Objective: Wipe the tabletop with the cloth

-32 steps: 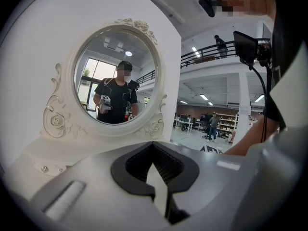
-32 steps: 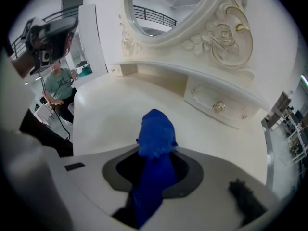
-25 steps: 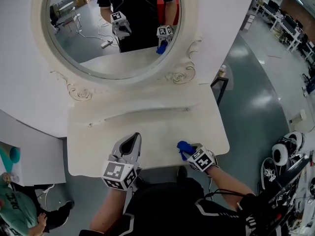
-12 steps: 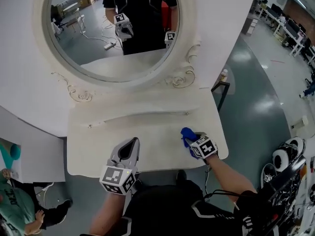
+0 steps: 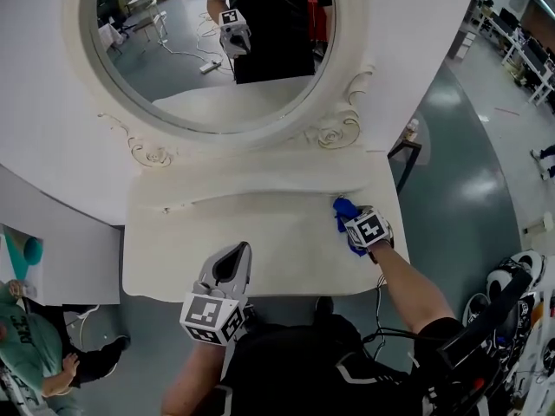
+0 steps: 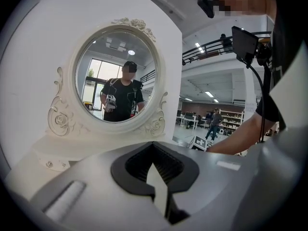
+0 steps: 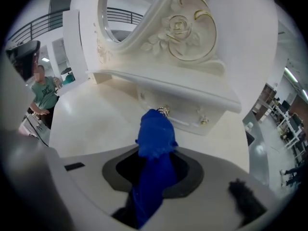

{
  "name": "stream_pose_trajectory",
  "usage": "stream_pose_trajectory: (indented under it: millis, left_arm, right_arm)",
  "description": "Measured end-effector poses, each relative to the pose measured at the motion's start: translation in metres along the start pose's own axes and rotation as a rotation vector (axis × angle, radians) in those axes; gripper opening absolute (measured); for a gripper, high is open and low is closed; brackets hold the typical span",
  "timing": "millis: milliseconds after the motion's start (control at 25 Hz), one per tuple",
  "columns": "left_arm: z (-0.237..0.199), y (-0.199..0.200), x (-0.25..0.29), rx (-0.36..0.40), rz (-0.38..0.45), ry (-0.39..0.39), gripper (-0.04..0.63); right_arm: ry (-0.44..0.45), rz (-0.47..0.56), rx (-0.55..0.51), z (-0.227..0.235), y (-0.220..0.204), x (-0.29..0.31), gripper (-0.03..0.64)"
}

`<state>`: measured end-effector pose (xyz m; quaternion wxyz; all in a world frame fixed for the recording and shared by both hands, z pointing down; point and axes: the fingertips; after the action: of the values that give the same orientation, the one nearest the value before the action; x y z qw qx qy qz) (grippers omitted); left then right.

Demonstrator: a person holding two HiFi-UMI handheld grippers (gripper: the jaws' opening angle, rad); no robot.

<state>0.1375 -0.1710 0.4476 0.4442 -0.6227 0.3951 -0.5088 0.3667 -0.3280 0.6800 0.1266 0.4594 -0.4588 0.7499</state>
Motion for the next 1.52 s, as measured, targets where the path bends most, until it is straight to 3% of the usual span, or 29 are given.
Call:
stream_pose_trajectory:
  millis: [280, 720, 880, 960, 1280, 1520]
  left_arm:
    - [0.008, -0.001, 0.006, -0.003, 0.002, -0.057, 0.008]
    - [0.025, 0.008, 0.021, 0.014, 0.014, -0.151, 0.008]
    - [0.028, 0.009, 0.019, 0.020, 0.012, -0.150, 0.008]
    - [0.028, 0.009, 0.016, 0.028, 0.013, -0.143, 0.008]
    - [0.026, 0.004, 0.009, 0.027, -0.010, -0.081, 0.008]
    - [0.025, 0.000, 0.010, 0.015, -0.017, -0.043, 0.008]
  right_arm:
    - [0.055, -0.029, 0.022, -0.056, -0.048, -0.019, 0.106]
    - [0.060, -0.027, 0.045, -0.133, -0.113, -0.053, 0.106]
    - [0.136, -0.046, 0.075, -0.140, -0.122, -0.054, 0.106]
    - [0.123, -0.034, 0.099, -0.120, -0.116, -0.055, 0.106]
    - [-0.109, 0.114, 0.237, 0.034, -0.035, -0.045, 0.106]
    - [-0.148, 0.095, 0.255, 0.071, -0.017, -0.027, 0.106]
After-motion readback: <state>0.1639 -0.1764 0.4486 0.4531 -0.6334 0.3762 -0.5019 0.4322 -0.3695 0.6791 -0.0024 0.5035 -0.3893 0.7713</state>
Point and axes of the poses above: the fingertips, and each gripper's own axes: x forward along the fingers, z to its right, y out of its top, and after that the axes turned 12 degrees about y, right-handed
